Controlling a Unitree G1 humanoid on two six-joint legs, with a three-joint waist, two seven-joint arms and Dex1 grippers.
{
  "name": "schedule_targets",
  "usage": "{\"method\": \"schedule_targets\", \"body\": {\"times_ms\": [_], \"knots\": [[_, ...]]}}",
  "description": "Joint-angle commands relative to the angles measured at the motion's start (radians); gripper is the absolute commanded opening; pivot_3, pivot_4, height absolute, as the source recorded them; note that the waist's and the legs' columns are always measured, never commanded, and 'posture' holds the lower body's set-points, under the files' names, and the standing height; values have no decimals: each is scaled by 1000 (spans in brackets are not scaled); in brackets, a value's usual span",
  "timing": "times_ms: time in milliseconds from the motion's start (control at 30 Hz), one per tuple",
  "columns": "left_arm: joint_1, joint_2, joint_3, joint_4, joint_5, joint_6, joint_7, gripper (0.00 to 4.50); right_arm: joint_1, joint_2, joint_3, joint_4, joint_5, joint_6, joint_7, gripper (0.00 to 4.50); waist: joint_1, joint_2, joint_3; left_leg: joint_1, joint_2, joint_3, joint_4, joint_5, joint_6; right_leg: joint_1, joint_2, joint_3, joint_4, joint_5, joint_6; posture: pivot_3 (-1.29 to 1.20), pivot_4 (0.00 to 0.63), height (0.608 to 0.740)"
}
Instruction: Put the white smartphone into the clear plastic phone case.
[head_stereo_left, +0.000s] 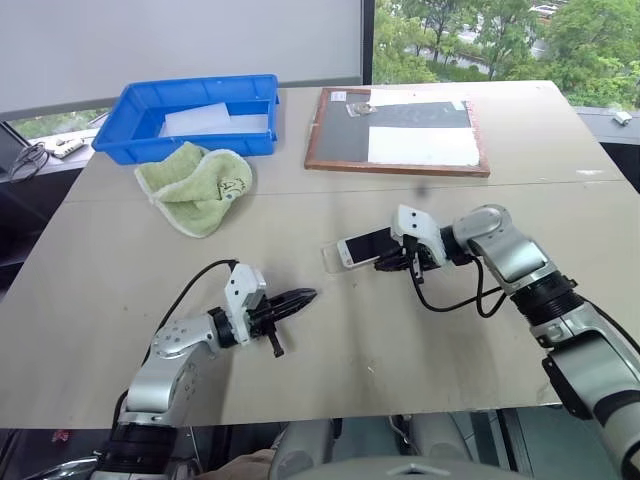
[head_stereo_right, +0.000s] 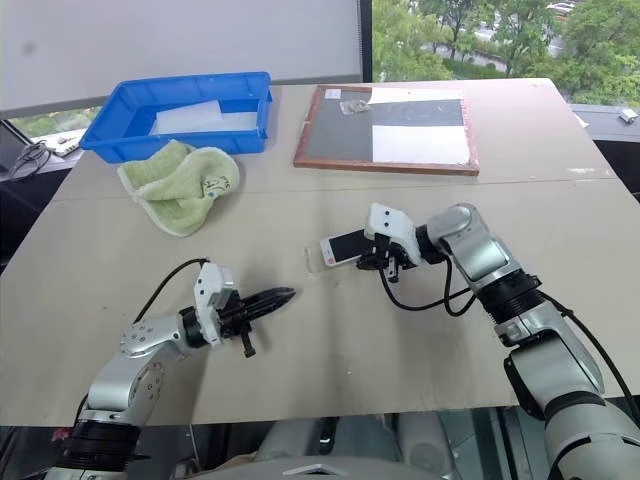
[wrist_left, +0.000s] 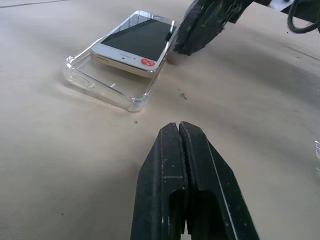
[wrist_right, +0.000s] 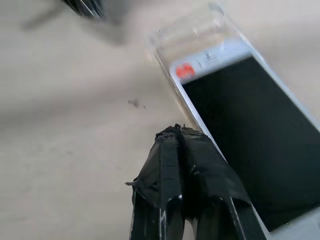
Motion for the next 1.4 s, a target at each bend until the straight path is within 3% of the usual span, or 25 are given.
{"method": "schedule_targets", "body": {"times_ms": [33, 233, 567, 867, 967, 1200, 1300, 1400], "knots": [[-2, 0, 6, -29, -5, -10, -5, 13, -7, 36, -53, -72, 42, 21, -41, 0, 0, 0, 0, 0, 0, 0, 0, 0, 0, 0, 0, 0, 0, 0, 0, 0, 150, 740], [-19, 0, 7, -19, -7, -6, -6, 13, -16, 117, -30, -17, -31, -33, -182, 0, 0, 0, 0, 0, 0, 0, 0, 0, 0, 0, 0, 0, 0, 0, 0, 0, 150, 740], [-12, 6, 24, -28, -17, 3, 0, 13, 0, 132, 112, 54, -172, -93, -190, 0, -2, 0, 0, 1, 0, 0, 0, 0, 0, 0, 0, 0, 0, 0, 0, 0, 150, 740], [5, 21, 53, -47, -43, 18, -4, 13, -20, 165, 144, 173, -240, -117, -210, 0, -5, 0, -1, 8, 1, 1, 0, 0, 0, 5, 2, 1, 2, 0, -1, 0, 150, 740], [4, 16, 55, -52, -42, 24, 5, 13, -12, 189, 73, 131, -161, -67, -196, 0, -5, 0, -1, 18, 2, 1, -2, 0, 0, 14, 2, 2, 1, -5, -1, 0, 150, 740], [-24, -21, 57, -61, -29, 90, 114, 13, -47, 195, -191, -100, 78, 113, -222, 0, -1, 2, 2, 10, 1, 0, -2, 0, 0, 8, 2, 2, 1, 0, -1, 0, 150, 740], [-52, -33, 42, -34, 21, 100, 179, 13, -49, 164, -226, -123, 66, 106, -280, 0, 2, 2, 2, 5, 0, 0, -2, 0, 0, 4, 2, 2, 1, 0, -1, 0, 150, 740], [-90, -52, 19, -16, 47, 115, 216, 13, -31, 93, -197, -69, -45, 12, -359, 0, 4, 1, 2, 1, 0, 0, -1, 0, 0, 0, 1, 1, 0, 0, -1, 0, 150, 740]]}}
